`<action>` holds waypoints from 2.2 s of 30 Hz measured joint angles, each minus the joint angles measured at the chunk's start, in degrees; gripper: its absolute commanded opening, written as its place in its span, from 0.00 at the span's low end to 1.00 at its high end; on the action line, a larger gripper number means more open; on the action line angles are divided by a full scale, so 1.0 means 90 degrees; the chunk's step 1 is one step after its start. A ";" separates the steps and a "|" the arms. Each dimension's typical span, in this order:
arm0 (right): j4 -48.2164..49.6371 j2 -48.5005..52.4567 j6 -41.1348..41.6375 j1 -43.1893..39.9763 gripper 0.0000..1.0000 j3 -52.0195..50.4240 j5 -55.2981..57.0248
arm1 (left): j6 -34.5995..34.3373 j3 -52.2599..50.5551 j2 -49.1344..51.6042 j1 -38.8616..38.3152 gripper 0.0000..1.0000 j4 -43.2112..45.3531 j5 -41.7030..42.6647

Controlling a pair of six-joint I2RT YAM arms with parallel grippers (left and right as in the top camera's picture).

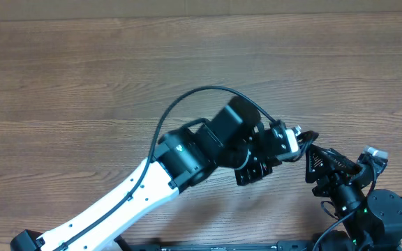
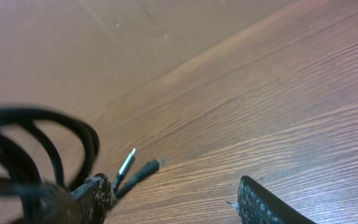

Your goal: Untangle cables

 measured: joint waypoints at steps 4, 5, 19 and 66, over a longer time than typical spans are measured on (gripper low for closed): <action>0.0250 0.0000 -0.0233 0.0000 0.63 0.0000 -0.0347 | -0.0216 0.0000 -0.0017 0.1049 0.04 0.0296 0.1739; 0.0379 0.0000 -0.0272 0.0000 0.63 0.0000 -0.0493 | -0.0248 0.0000 -0.0022 0.1430 0.04 0.0311 0.2186; 0.2144 0.0015 -0.0636 0.0000 0.42 -0.0024 -0.3961 | 0.0143 0.0000 -0.0061 0.2501 0.04 0.0345 0.5809; 0.2375 0.0017 -0.1831 0.0002 0.04 -0.0024 -0.3514 | 0.0578 0.0000 -0.0058 0.1637 0.04 0.0265 0.5336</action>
